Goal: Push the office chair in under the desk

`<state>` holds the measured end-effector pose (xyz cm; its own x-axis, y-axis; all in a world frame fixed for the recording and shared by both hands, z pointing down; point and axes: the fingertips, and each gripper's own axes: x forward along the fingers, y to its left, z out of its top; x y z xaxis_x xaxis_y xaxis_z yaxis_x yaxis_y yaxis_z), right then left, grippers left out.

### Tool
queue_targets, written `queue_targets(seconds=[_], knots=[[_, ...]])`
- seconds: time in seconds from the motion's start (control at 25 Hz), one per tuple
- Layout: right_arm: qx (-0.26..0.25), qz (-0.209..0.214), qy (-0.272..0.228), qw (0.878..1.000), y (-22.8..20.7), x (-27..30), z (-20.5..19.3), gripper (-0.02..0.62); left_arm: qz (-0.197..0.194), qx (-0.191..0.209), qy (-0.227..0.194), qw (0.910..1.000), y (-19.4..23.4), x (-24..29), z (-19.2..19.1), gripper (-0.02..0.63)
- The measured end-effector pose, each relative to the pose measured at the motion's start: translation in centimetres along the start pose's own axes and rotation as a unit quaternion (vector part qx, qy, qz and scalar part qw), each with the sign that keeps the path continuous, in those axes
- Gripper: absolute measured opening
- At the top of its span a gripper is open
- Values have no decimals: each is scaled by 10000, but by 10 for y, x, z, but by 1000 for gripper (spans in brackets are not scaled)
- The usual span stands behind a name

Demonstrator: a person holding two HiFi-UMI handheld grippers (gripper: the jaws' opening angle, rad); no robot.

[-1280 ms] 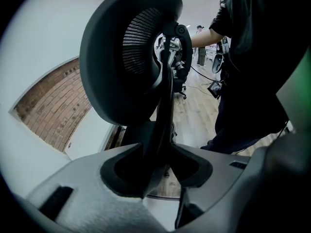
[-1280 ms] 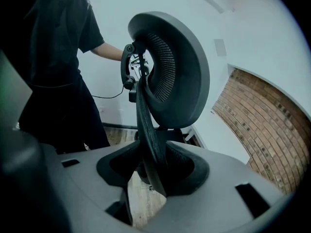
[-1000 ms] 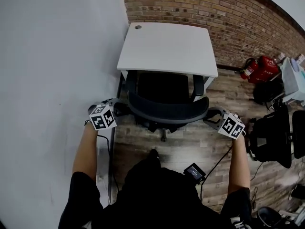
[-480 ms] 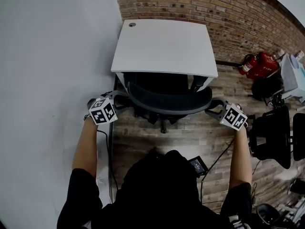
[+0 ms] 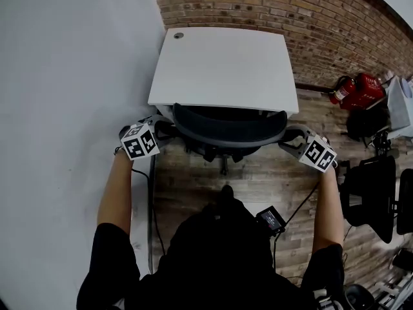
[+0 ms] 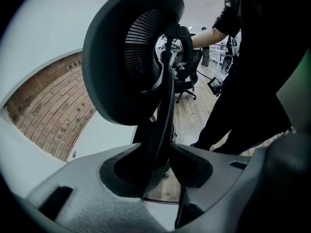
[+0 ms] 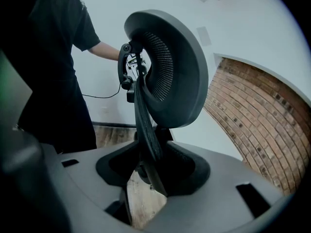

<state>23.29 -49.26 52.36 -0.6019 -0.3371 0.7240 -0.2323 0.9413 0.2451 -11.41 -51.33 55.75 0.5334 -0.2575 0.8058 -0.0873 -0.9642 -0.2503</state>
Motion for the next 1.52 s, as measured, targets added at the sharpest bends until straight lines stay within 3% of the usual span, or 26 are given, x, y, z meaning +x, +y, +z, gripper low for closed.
queue_targets(seconds=[0.48,1.04,1.52], knots=[[-172,453,-104,9988,-43,9,-2,175,-111,-25,39,9999,41,11,7,170],[-117,237,-155,9995,-88,20,-11,179,-23,-199,18,9998,91,34,11,176],[-63,362,-65,9993,-120,17,-25,190,70,-266,-61,9996,104,46,27,176]])
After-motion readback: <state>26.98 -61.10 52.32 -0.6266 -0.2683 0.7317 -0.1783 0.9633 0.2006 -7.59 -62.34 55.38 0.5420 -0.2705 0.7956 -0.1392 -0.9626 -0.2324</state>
